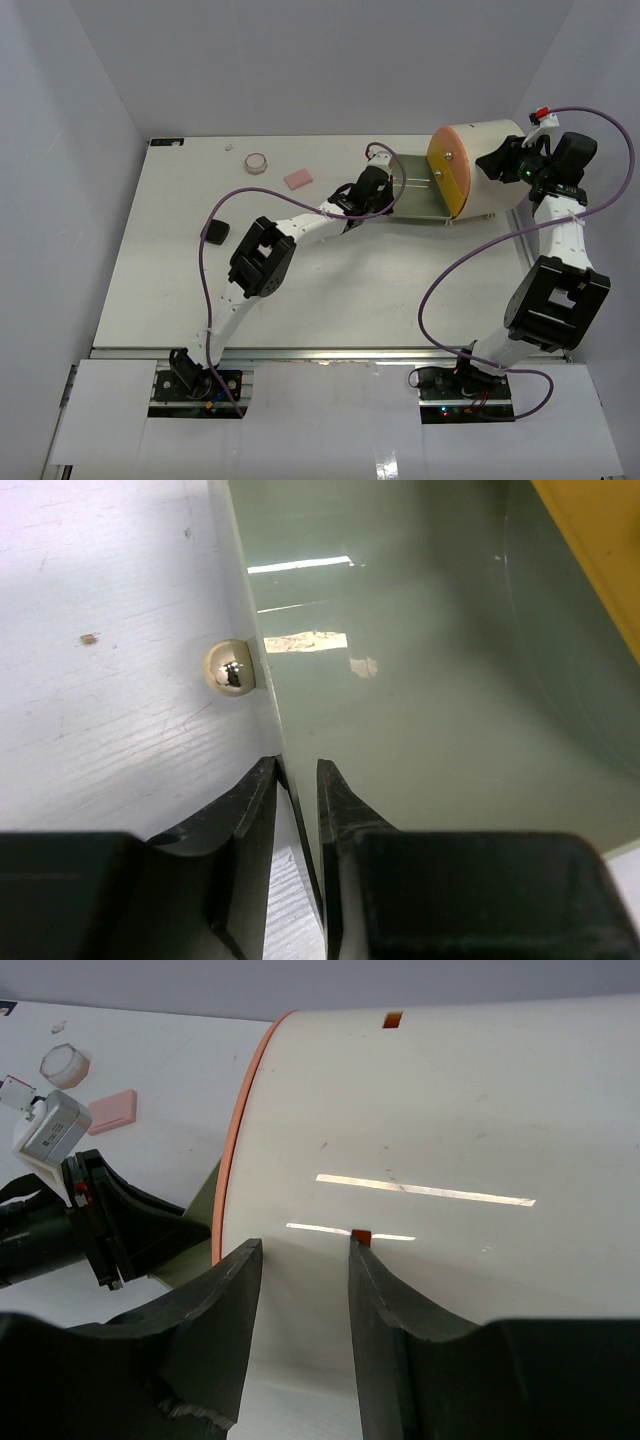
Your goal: Organize the makeup
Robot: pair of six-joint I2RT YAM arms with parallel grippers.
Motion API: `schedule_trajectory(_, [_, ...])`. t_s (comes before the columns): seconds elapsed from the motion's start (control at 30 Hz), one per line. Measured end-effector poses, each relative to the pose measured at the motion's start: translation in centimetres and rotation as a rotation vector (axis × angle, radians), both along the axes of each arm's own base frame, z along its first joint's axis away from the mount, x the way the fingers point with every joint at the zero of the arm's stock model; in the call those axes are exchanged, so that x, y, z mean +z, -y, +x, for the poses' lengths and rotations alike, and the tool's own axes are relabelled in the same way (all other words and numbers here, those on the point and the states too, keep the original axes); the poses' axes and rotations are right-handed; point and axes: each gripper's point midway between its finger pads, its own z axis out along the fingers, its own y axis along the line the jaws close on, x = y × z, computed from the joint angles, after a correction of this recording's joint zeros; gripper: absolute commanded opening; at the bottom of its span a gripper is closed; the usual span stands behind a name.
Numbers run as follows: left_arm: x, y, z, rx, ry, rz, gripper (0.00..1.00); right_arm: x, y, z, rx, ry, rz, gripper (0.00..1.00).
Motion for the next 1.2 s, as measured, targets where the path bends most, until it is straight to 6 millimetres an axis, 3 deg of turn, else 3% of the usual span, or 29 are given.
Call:
schedule_trajectory(0.53, [0.3,-0.6,0.2,0.071,0.015,0.081,0.04,0.0,-0.5,-0.3,-0.031,0.014,0.017,0.46])
schedule_trajectory(1.2, [2.2,-0.6,-0.2,0.115,0.099,0.185,0.01,0.0,-1.0,-0.1,-0.055,0.048,0.013,0.45])
